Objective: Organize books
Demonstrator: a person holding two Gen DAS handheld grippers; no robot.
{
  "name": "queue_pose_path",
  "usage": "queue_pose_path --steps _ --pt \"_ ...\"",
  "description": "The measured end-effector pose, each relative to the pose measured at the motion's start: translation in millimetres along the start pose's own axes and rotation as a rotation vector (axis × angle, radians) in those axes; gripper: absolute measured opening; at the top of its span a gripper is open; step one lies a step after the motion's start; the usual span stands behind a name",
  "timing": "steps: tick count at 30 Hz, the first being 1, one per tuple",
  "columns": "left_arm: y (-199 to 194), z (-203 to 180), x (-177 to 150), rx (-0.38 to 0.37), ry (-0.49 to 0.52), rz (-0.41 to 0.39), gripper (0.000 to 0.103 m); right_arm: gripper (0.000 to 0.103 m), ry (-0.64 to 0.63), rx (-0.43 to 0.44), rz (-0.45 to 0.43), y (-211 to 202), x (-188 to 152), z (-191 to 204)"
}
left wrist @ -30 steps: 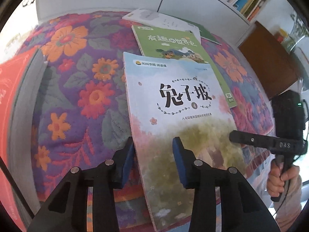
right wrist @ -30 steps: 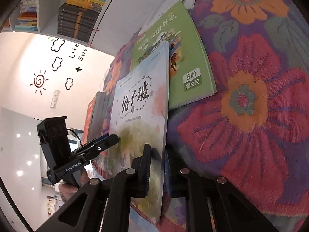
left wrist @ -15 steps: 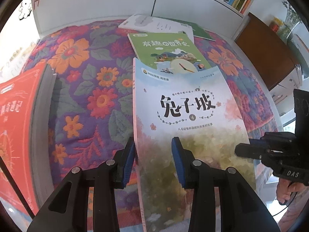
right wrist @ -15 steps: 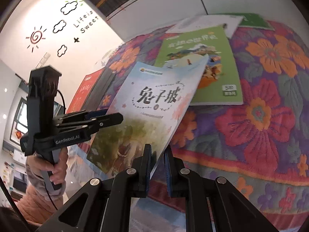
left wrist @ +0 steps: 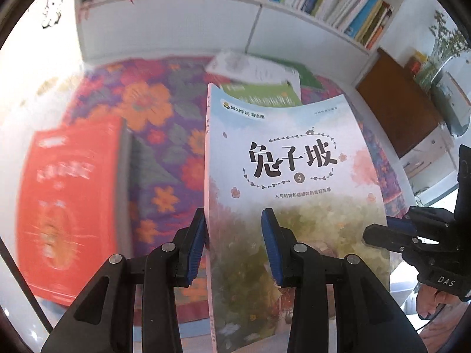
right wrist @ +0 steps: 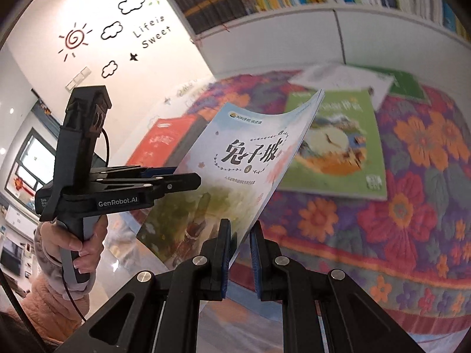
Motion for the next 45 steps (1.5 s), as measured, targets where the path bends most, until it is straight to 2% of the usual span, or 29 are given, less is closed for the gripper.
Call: queue_pose_path --steps 5,8,12,14,20,25,34,45 --pt "-31 38 7 -0.014 -0.021 -0.036 0.034 0.013 -0.031 0.021 -0.010 6 28 36" --pt "-49 66 8 0.006 -0.002 -0.042 0.035 0.013 -0.058 0.034 -0.003 17 45 60" --pt "-57 113 7 -0.025 -0.036 -0.023 0.035 0.013 -0.116 0.041 -0.001 37 72 97" --pt "-60 138 4 -0.034 -0.065 -0.037 0.035 0.013 -0.131 0.078 -0.001 51 82 114" --pt "-53 189 -9 0.014 -0.109 -0.048 0.035 0.014 -0.173 0.132 0.054 106 97 149" --pt "-37 218 -15 -0.032 -0.143 -0.035 0.035 0.014 -0.142 0.190 0.096 140 104 152" --pt "-20 233 -22 -0.013 -0.160 -0.013 0.036 0.014 -0.087 0.222 0.181 172 101 143" --pt "-14 246 -21 0.021 -0.164 -0.014 0.041 0.015 -0.016 0.260 0.203 188 103 134"
Point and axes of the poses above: each gripper's, at about its wrist camera, not at the fingertips, and y roughly the way its jaws point, z to its left, x to its top, the point moved 8 cm from there along y, roughly the way its jaws point, and after that the axes turned 11 degrees about z, right-handed, at the moved point
